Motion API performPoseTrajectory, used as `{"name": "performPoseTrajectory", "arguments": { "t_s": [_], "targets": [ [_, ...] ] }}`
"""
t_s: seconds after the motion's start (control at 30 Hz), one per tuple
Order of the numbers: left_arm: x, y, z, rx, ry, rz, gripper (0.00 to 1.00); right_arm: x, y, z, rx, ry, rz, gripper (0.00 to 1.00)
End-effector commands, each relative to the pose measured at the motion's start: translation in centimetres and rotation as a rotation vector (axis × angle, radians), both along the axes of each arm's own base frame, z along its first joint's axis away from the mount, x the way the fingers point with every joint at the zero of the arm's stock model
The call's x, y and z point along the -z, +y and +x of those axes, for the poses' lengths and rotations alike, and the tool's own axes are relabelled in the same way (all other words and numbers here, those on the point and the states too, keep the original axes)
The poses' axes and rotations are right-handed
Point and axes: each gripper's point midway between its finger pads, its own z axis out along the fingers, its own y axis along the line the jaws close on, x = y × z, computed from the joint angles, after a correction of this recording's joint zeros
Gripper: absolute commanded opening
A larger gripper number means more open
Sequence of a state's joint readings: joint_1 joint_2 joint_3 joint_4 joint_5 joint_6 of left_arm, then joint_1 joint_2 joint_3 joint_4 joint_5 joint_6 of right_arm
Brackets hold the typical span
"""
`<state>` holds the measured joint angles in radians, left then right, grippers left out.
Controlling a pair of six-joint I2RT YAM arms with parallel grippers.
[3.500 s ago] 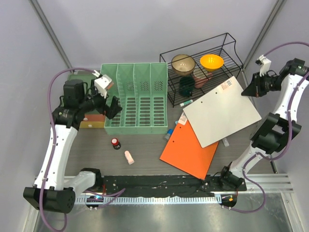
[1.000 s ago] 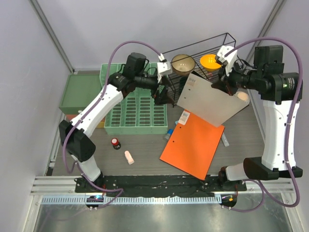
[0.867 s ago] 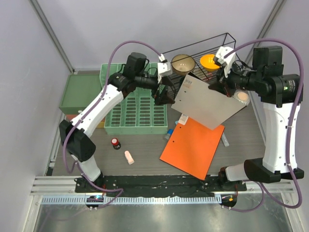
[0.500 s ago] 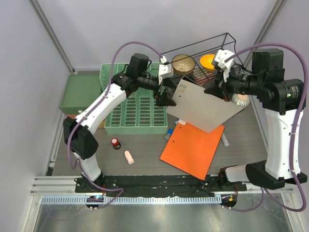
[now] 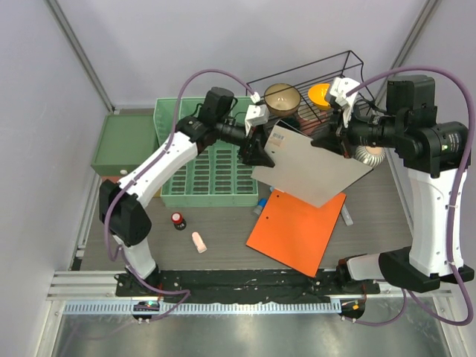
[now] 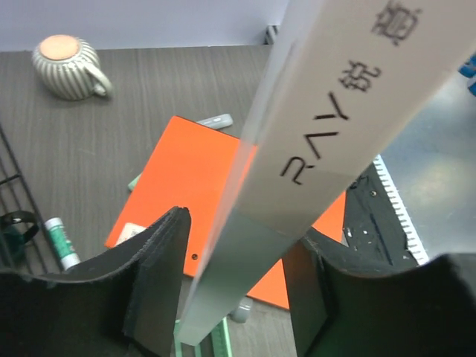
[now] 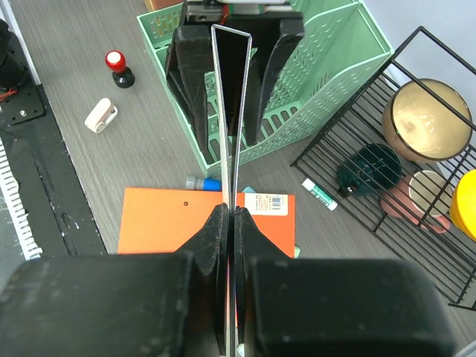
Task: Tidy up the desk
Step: Pick up the folder from the folder.
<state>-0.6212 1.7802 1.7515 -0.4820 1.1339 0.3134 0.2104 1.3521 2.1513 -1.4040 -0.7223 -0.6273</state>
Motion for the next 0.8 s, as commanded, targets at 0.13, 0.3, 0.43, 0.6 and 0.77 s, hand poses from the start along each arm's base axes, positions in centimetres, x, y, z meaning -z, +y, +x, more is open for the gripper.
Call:
{"name": "performPoseTrajectory", "arguments": {
  "t_s": [0.13, 0.3, 0.43, 0.6, 0.77],
  "targets": [
    [-2.8, 0.1, -4.1, 0.099, -0.006, -0.075, 0.37, -0.3, 0.3, -3.6, -0.048, 0.059, 0.035, 0.01],
    [-3.6, 0.2, -4.5, 0.089, 0.013, -0.083, 0.17, -0.1, 0.2, -3.4, -0.041, 0.061, 0.028, 0.01],
    [-4.2, 0.4, -4.3, 0.045, 0.029, -0.075, 0.00, 0.3, 0.1, -3.3, -0.032, 0.068, 0.018, 0.01],
    [-5.2, 1.2, -4.3, -0.013, 0.008, -0.089, 0.00, 0.7, -0.3, -3.2, -0.022, 0.065, -0.002, 0.10],
    [-6.4, 2.9, -2.6, -0.095, 0.024, -0.110, 0.00, 1.1, -0.5, -2.9, 0.001, 0.072, -0.017, 0.50]
  ]
}}
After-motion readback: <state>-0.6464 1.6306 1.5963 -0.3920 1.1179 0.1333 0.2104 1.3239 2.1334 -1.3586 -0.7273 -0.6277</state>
